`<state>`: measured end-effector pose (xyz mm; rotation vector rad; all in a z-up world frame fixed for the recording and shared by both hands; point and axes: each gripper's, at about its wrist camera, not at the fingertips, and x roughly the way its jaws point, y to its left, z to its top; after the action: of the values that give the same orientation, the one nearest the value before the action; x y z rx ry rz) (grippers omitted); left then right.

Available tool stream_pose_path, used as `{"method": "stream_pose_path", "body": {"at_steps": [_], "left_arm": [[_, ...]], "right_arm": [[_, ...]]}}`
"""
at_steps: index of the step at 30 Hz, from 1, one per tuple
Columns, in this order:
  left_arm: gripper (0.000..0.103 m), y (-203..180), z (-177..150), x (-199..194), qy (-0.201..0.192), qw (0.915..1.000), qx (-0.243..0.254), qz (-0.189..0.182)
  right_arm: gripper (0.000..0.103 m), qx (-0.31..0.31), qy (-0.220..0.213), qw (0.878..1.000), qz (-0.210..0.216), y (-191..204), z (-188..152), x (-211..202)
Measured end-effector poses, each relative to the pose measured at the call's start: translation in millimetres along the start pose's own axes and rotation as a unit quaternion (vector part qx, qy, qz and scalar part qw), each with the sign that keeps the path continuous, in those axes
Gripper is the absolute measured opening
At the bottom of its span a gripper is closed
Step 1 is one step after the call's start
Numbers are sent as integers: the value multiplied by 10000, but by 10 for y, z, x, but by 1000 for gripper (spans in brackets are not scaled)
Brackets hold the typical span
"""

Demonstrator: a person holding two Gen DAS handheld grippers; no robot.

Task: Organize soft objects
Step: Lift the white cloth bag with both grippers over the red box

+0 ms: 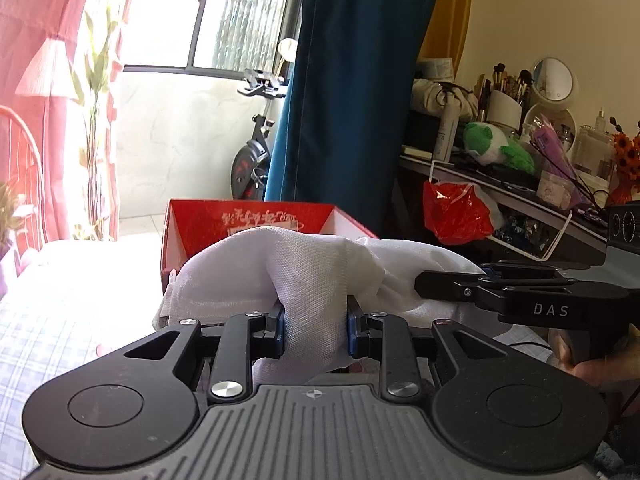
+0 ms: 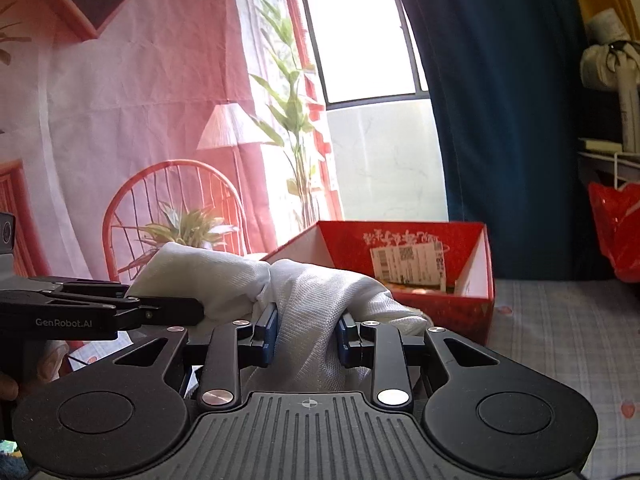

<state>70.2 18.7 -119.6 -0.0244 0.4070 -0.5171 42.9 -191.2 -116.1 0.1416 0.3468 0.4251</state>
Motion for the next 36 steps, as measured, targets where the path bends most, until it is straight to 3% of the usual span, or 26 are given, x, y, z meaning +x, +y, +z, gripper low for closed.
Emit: {"method": "stream_pose_path", "body": {"at_steps": [8, 14, 27, 36], "left_arm": [[29, 38, 465, 117, -312, 9992, 238, -25], [29, 156, 790, 426, -272, 9990, 361, 12], [29, 600, 1141, 1734, 658, 9961, 546, 207], [29, 943, 1104, 2412, 1325, 9910, -29, 159]], "right_arm": [[26, -154, -273, 9995, 94, -174, 501, 156], [26, -288, -216, 9993, 86, -364, 847, 421], [25, -346, 611, 9970, -320, -992, 1078, 1639], [22, -276, 1340, 9889, -577, -1369, 995, 2382]]}}
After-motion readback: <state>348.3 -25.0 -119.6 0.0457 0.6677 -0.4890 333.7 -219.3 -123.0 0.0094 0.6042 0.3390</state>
